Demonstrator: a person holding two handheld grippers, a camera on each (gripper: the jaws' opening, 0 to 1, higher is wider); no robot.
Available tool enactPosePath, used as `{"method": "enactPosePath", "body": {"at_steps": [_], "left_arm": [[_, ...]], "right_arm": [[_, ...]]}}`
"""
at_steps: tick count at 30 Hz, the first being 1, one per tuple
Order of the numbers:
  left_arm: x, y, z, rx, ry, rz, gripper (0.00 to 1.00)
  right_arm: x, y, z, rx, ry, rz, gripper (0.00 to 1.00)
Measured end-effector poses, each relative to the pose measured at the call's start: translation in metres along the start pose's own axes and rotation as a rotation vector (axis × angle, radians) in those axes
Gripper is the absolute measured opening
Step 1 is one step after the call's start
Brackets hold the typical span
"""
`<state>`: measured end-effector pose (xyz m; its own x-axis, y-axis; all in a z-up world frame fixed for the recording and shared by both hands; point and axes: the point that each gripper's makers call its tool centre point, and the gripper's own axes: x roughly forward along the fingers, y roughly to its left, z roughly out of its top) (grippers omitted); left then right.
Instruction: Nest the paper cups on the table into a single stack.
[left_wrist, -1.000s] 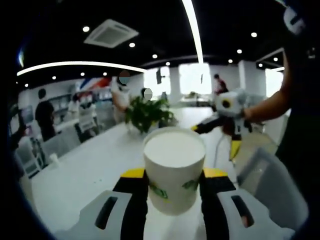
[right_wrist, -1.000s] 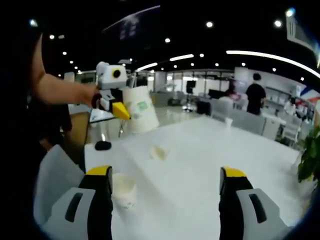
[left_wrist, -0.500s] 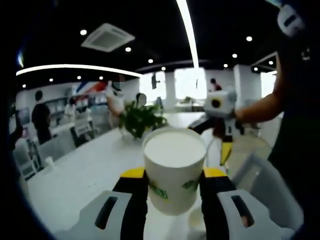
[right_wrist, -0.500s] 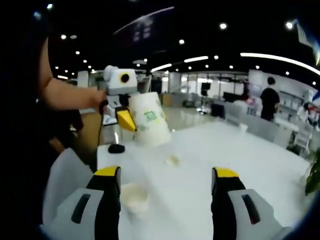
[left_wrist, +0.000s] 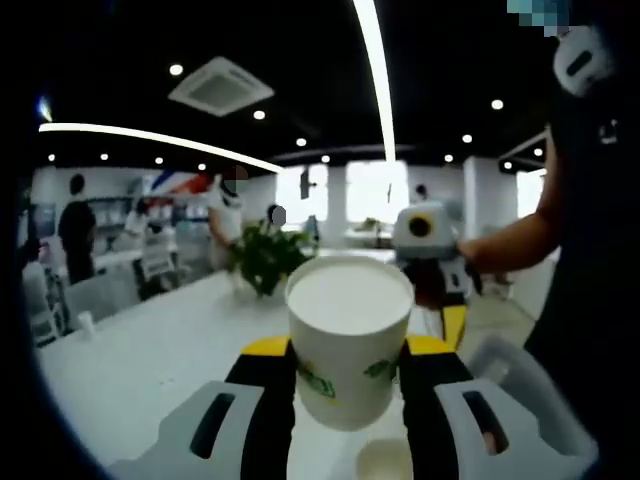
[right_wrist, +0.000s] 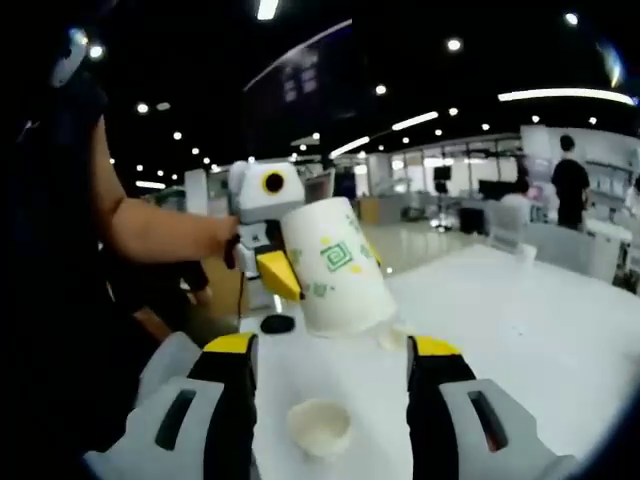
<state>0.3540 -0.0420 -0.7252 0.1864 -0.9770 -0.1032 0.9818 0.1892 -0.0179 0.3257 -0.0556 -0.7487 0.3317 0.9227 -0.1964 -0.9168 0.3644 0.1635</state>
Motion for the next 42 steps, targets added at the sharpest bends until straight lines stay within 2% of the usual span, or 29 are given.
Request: {"method": "enactPosePath", "body": {"at_steps": [3,7,16,19,23,29,34,38,40,42], "left_arm": [[0.001,-0.004,-0.001,-0.003,0.004,-0.016,0.39],[-0.002,-0.007,-0.004,-0.008,0.005,-0.038,0.39],[-0.005,-0.018,-0.013,0.015,0.066,-0.09,0.38],[-0.006,-0.02,-0.015,0.023,0.081,-0.098,0.38],[-0.006,-0.025,-0.017,0.025,0.089,-0.115,0.38],[-0.006,-0.032,-0.017,0.024,0.089,-0.133,0.38],[-0.007,-0.029,-0.02,0.039,0.111,-0.115,0.36],[-0.009,-0.028,-0.019,0.009,0.11,-0.106,0.33],[-0.01,-0.027,-0.018,0.004,0.105,-0.101,0.35],[-0.011,-0.025,-0.017,-0.008,0.099,-0.087,0.43]], "right_arm": [[0.0,0.005,0.004,0.018,-0.019,0.027,0.51],[0.0,0.015,0.005,0.023,-0.019,0.069,0.51],[-0.004,0.021,0.005,0.082,-0.031,0.115,0.48],[-0.004,0.022,0.007,0.097,-0.038,0.125,0.43],[-0.005,0.025,0.012,0.121,-0.058,0.149,0.26],[-0.005,0.033,0.018,0.141,-0.069,0.191,0.11],[-0.004,0.035,0.019,0.152,-0.07,0.206,0.06],[-0.004,0.038,0.023,0.146,-0.068,0.215,0.01],[-0.004,0.039,0.023,0.134,-0.065,0.216,0.0],[-0.004,0.04,0.024,0.129,-0.06,0.218,0.0]]}}
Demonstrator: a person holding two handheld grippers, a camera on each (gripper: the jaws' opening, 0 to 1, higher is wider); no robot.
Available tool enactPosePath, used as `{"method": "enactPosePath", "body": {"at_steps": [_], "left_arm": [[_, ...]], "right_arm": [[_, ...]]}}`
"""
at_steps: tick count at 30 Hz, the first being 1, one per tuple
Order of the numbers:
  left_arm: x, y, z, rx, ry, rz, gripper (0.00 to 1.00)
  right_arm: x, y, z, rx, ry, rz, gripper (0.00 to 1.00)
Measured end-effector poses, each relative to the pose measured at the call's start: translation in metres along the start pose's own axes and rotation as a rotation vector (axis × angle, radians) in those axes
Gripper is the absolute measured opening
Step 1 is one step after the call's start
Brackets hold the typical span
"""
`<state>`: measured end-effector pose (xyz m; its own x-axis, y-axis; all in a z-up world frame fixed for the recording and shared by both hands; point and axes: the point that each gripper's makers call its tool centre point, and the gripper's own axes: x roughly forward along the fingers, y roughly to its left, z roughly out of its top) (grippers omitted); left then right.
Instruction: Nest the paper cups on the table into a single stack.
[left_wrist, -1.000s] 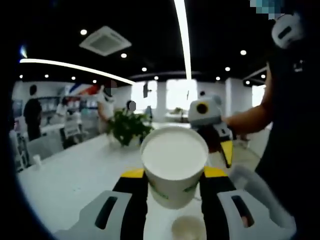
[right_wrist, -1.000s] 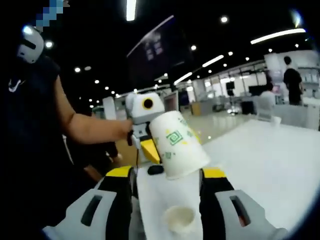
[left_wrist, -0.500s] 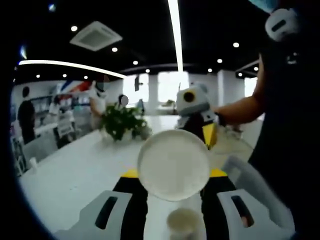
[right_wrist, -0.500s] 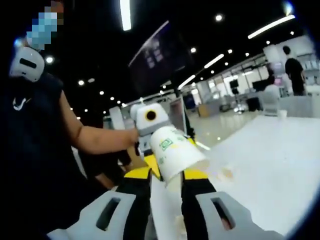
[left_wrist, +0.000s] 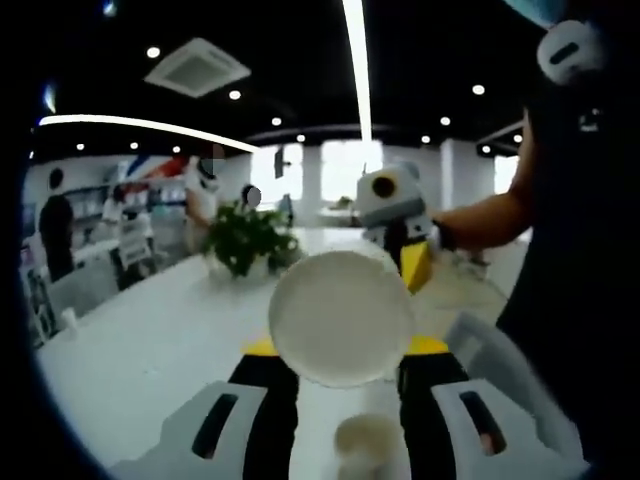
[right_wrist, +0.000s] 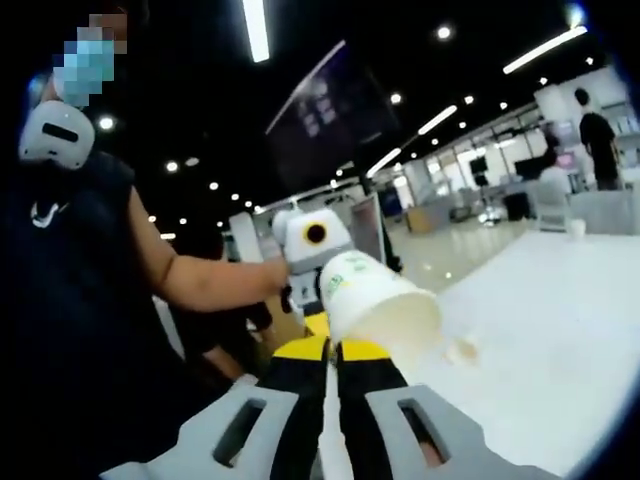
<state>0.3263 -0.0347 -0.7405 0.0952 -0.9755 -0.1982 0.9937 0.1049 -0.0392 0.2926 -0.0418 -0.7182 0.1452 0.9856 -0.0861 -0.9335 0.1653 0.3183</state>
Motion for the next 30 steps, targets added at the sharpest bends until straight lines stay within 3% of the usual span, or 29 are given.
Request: {"method": "enactPosePath", "body": {"at_steps": [5,14,20,24,26,30], "left_arm": [[-0.005,0.012,-0.002,-0.029,0.017,0.072,0.67],[-0.019,0.027,-0.013,-0.062,0.065,0.183,0.98],[-0.041,0.038,-0.041,-0.087,0.182,0.294,0.98],[-0.057,0.038,-0.046,-0.129,0.168,0.354,0.98],[-0.066,0.039,-0.05,-0.134,0.166,0.387,0.98],[-0.085,0.036,-0.062,-0.155,0.178,0.441,0.98]], "right_arm": [[-0.001,-0.001,0.003,-0.014,0.028,-0.029,0.0],[-0.001,-0.006,0.013,-0.032,0.072,-0.083,0.0],[-0.008,-0.001,0.022,-0.122,0.195,-0.102,0.0],[-0.008,-0.002,0.035,-0.162,0.276,-0.15,0.0],[-0.009,-0.002,0.04,-0.123,0.317,-0.175,0.0],[-0.008,-0.002,0.055,-0.174,0.369,-0.205,0.0]]}}
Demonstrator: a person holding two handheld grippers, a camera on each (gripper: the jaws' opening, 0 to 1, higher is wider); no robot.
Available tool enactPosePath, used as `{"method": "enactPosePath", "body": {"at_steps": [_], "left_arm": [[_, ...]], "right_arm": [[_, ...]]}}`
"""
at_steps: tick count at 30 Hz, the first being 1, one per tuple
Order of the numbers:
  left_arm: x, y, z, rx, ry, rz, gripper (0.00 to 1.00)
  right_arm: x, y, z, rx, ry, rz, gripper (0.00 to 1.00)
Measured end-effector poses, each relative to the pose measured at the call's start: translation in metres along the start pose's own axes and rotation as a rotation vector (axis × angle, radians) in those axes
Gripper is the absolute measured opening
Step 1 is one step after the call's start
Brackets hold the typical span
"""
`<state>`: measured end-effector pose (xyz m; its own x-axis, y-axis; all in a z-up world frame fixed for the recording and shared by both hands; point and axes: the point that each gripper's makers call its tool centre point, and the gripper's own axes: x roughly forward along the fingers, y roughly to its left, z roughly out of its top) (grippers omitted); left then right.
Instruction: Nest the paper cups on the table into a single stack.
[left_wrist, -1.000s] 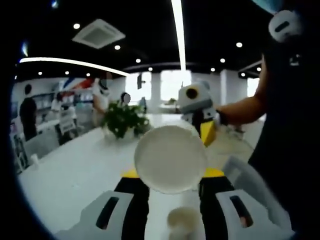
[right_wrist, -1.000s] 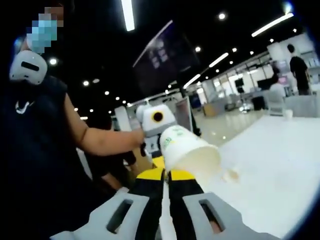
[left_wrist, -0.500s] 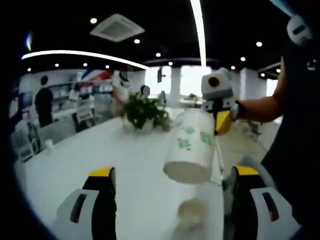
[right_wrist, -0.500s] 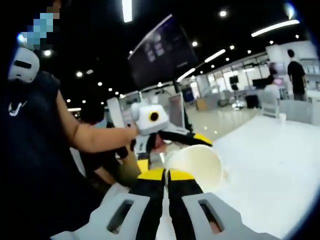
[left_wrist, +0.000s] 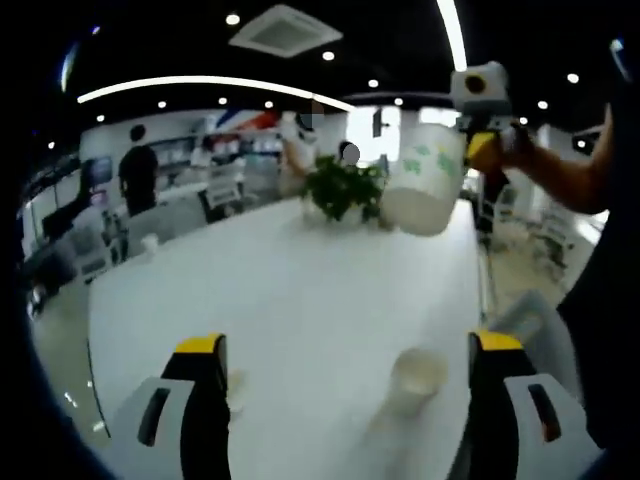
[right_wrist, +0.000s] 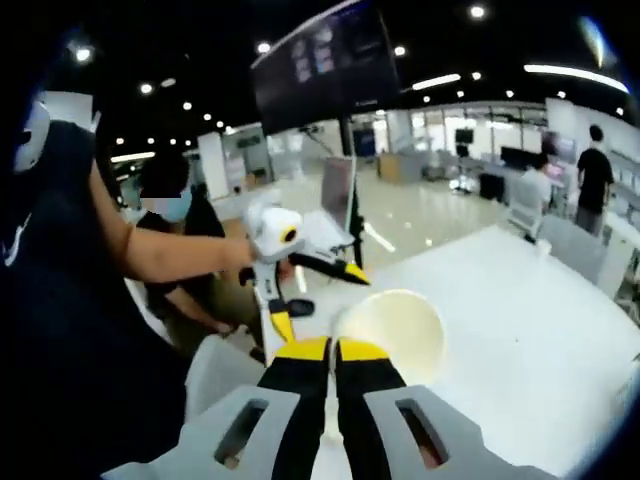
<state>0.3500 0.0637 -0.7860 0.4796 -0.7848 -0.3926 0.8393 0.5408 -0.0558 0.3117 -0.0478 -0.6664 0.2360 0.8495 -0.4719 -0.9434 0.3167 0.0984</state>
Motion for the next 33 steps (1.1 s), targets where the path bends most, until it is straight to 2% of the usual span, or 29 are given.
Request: {"method": "enactPosePath", "body": {"at_steps": [1,3,4,14,16,21,25,28,33], "left_arm": [[-0.003,0.002,-0.004,-0.004,0.004,0.009,0.98],[-0.01,0.013,-0.018,0.021,0.053,0.073,0.97],[-0.013,0.015,-0.023,0.028,0.066,0.088,0.98],[-0.031,0.015,-0.054,-0.075,0.075,0.125,0.98],[-0.03,0.015,-0.06,-0.067,0.082,0.131,0.98],[-0.028,0.018,-0.081,0.006,0.175,0.135,0.98],[-0.02,0.024,-0.095,0.014,0.178,0.14,0.98],[-0.017,0.025,-0.095,-0.057,0.154,0.146,0.98],[-0.012,0.023,-0.095,-0.061,0.157,0.148,0.98]], "right_arm": [[-0.001,-0.001,0.001,-0.006,0.014,-0.007,0.0],[-0.003,0.001,-0.002,-0.012,0.088,-0.004,0.0],[-0.003,0.002,-0.001,-0.018,0.103,-0.001,0.0],[0.003,0.016,-0.002,-0.091,0.284,-0.005,0.0],[0.005,0.016,-0.007,-0.122,0.345,-0.011,0.0],[0.009,0.012,-0.016,-0.189,0.473,-0.026,0.0],[0.013,0.015,-0.023,-0.221,0.576,-0.028,0.0],[0.02,0.018,-0.027,-0.227,0.619,-0.015,0.0],[0.026,0.016,-0.039,-0.251,0.692,-0.009,0.0]]}}
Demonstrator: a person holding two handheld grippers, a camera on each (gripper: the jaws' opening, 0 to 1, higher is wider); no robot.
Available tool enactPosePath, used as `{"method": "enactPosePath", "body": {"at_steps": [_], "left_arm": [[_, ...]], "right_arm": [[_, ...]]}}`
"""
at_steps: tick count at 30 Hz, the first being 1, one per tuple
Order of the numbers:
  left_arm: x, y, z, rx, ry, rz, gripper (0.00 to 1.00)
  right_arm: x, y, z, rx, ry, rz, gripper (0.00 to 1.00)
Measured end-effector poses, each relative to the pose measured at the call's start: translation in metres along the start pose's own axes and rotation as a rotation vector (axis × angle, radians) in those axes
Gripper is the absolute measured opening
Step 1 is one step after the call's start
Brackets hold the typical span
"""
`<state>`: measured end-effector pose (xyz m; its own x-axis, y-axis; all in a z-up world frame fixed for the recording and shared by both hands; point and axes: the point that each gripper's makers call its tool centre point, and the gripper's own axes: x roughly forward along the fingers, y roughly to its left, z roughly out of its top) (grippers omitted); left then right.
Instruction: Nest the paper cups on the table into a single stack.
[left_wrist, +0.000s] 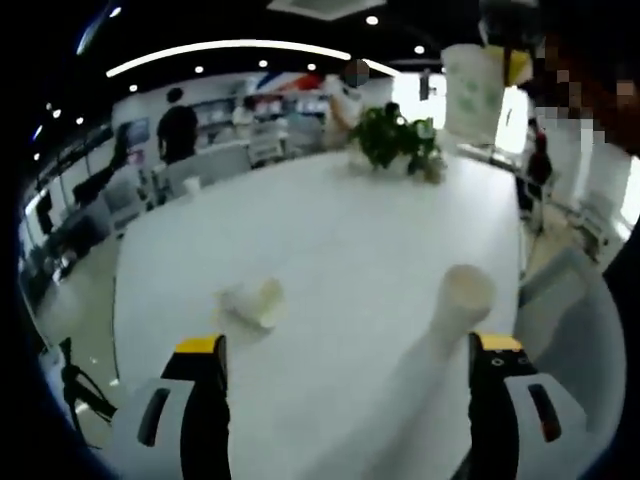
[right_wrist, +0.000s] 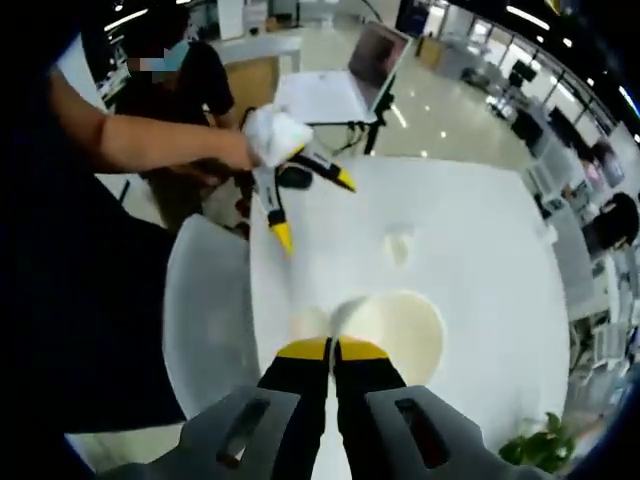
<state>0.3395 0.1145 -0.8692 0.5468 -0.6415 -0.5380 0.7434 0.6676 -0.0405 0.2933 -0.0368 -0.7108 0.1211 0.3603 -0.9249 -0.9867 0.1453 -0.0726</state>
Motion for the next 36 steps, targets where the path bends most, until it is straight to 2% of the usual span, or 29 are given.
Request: {"method": "enactPosePath", "body": {"at_steps": [7,10,17,28,36], "left_arm": [[0.003,0.0,-0.001,-0.01,-0.001,0.007,0.98],[0.003,0.001,-0.004,-0.018,0.005,0.014,0.98],[0.0,0.005,0.0,-0.051,-0.018,0.013,0.98],[-0.002,0.01,0.005,-0.05,-0.008,0.013,0.98],[0.003,0.015,0.008,-0.053,-0.006,0.013,0.98]], "right_arm": [[0.009,0.0,0.002,0.003,0.032,0.006,0.0],[0.008,0.0,0.004,-0.001,0.048,0.002,0.0],[0.006,0.0,0.005,-0.015,0.071,-0.001,0.0],[0.011,-0.005,0.006,-0.017,0.081,-0.001,0.0],[0.025,-0.003,0.005,-0.014,0.075,0.017,0.0]]}}
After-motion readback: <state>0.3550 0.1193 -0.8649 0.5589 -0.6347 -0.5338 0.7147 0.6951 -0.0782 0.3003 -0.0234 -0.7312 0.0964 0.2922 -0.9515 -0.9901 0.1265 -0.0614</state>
